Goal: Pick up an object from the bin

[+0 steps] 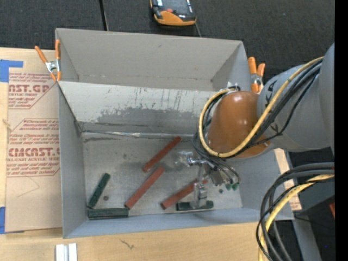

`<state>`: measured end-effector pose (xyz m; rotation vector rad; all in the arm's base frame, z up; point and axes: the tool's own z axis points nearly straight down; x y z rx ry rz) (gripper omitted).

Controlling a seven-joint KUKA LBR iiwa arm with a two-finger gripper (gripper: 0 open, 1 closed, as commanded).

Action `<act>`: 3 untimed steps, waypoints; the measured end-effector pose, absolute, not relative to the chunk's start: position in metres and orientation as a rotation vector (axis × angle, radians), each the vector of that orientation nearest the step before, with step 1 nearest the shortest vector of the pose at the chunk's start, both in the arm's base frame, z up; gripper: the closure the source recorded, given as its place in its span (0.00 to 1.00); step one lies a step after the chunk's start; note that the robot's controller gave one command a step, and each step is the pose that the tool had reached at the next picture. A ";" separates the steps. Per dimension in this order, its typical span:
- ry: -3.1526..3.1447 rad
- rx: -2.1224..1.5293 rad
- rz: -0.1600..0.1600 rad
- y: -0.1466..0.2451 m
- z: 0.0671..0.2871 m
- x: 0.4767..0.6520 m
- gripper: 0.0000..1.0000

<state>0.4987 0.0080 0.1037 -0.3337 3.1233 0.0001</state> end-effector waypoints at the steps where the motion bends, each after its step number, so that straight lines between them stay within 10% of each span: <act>1: 3.122 -0.348 0.002 0.000 0.068 0.488 0.00; 2: 3.128 -0.291 0.001 0.000 0.072 0.489 1.00; 3: 3.129 -0.281 0.001 -0.001 0.072 0.489 1.00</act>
Offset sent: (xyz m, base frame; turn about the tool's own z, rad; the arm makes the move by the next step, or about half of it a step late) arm -0.0111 -0.0095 -0.0337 0.0603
